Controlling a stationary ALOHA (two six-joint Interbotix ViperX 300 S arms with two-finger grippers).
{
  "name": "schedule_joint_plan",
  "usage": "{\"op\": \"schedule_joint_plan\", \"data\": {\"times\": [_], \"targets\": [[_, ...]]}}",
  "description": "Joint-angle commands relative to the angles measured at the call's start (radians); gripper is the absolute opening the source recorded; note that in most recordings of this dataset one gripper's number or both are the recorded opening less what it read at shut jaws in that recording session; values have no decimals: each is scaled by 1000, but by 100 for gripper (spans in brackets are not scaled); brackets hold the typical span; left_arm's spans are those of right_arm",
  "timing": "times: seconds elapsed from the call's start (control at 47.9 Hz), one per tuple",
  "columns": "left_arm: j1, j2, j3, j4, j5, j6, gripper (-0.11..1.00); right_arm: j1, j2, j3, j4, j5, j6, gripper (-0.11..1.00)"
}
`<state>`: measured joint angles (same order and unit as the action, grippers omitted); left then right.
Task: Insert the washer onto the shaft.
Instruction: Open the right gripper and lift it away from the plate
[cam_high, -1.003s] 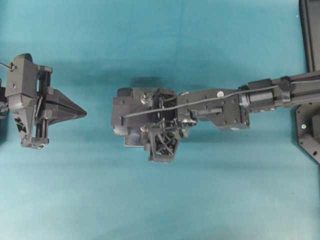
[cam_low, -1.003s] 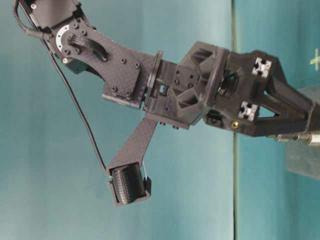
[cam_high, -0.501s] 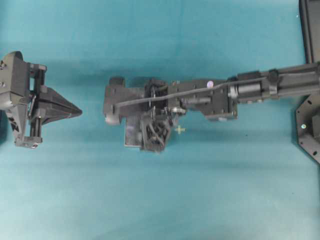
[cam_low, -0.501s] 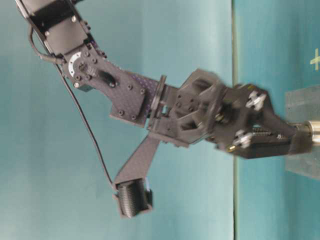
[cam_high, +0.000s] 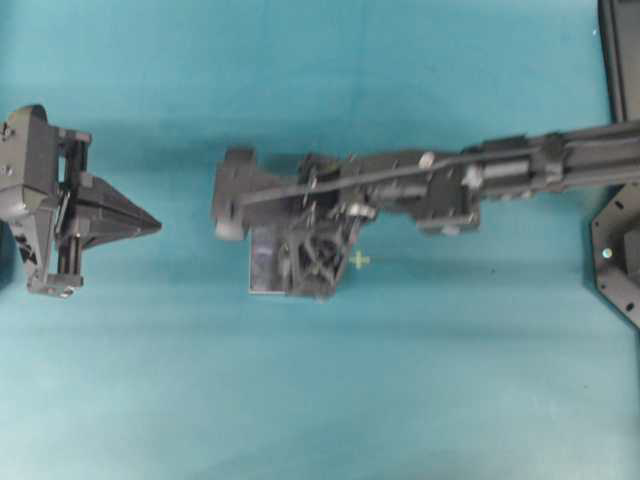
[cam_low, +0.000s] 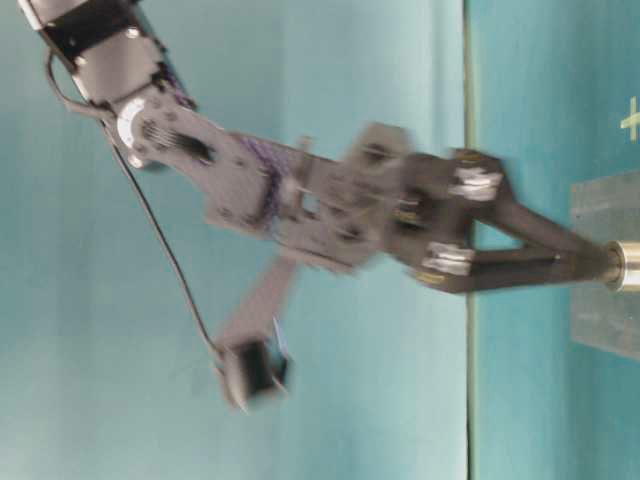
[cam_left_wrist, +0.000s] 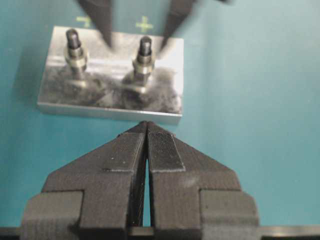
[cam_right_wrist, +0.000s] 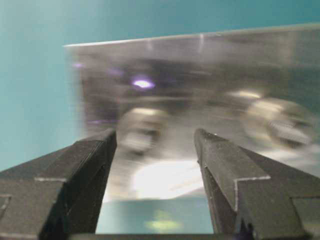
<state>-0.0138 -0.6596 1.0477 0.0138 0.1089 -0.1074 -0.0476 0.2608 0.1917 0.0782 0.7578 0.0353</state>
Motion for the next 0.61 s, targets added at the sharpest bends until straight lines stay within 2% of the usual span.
{"op": "schedule_joint_plan", "data": {"times": [0.0,0.209,0.585], "targets": [[-2,-6,-18,5,-3,2,0,-6,-80,9,-3,-11,-11,66],[-2,-20,-15,5,-2,0,0,-2,-196,112,20,-107,-5,66],[-2,-54,2,5,-15,6,0,-2,-403,365,29,-400,2,66]]}}
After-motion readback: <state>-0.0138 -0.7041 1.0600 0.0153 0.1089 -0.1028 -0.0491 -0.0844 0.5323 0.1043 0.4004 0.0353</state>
